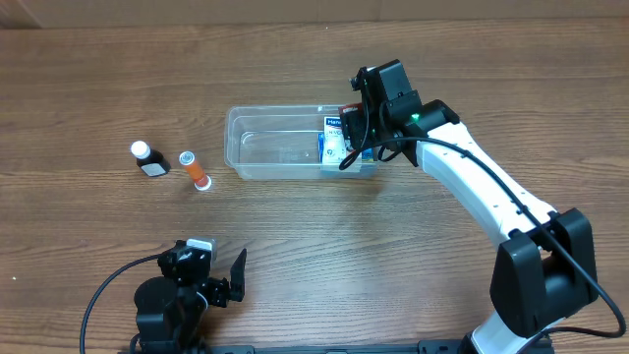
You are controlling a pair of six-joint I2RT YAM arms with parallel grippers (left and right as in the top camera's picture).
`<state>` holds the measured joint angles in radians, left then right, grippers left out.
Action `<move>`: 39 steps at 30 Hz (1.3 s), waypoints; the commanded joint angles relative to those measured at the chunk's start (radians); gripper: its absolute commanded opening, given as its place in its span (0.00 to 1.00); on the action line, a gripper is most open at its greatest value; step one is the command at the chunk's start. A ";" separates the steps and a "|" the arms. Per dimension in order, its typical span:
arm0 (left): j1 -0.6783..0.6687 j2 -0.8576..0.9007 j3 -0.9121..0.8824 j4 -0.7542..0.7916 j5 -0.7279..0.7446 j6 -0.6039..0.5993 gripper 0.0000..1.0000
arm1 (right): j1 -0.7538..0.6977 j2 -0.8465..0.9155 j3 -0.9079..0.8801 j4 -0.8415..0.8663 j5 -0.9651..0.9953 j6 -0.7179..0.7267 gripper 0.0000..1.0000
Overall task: Pack container
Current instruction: 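Lower the red box into the container's right end and release, then raise the right arm away from the container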
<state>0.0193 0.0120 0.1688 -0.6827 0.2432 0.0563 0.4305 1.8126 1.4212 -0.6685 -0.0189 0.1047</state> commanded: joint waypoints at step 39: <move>-0.007 -0.008 -0.003 0.003 0.001 0.011 1.00 | -0.496 0.034 0.679 -0.803 0.063 0.247 1.00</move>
<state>0.0193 0.0120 0.1688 -0.6815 0.2432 0.0563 -0.0277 1.8549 2.0792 -1.4773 0.0055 0.3439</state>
